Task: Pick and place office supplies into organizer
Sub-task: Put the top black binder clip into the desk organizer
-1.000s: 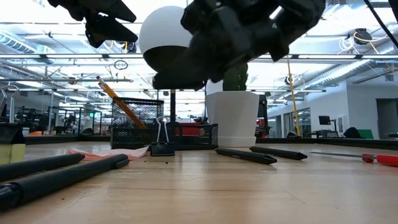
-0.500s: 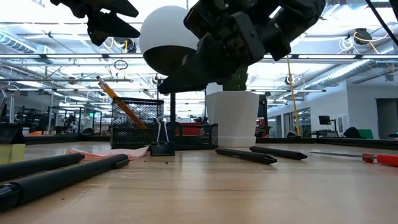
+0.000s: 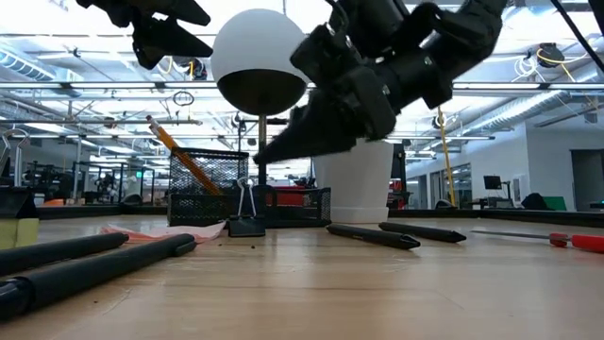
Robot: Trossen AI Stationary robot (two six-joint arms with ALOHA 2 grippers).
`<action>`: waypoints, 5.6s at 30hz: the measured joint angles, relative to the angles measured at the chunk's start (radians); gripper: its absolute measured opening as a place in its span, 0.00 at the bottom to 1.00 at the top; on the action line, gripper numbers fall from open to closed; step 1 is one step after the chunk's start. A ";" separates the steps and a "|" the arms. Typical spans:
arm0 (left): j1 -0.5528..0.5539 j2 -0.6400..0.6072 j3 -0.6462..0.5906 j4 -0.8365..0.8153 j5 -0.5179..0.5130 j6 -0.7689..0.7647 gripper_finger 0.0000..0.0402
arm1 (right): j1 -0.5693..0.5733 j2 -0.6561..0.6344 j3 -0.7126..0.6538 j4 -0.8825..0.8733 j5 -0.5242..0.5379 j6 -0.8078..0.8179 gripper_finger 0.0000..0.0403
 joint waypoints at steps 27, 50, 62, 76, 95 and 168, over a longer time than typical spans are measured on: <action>0.000 0.000 0.000 0.009 -0.007 0.004 0.58 | -0.016 0.012 -0.049 0.100 0.005 0.055 0.41; 0.000 0.000 -0.001 0.003 -0.026 0.005 0.58 | -0.016 0.091 -0.048 0.175 0.003 0.079 0.41; 0.000 0.000 -0.001 0.004 -0.026 0.012 0.58 | -0.015 0.125 -0.048 0.255 -0.001 0.092 0.41; -0.002 0.000 -0.001 0.010 -0.027 0.016 0.58 | -0.015 0.164 -0.019 0.287 -0.002 0.105 0.41; -0.002 0.000 -0.001 0.009 -0.027 0.016 0.58 | -0.015 0.164 -0.019 0.261 -0.002 0.105 0.41; -0.002 0.000 0.000 0.009 -0.027 0.027 0.58 | -0.096 0.162 0.088 0.325 0.233 0.131 0.01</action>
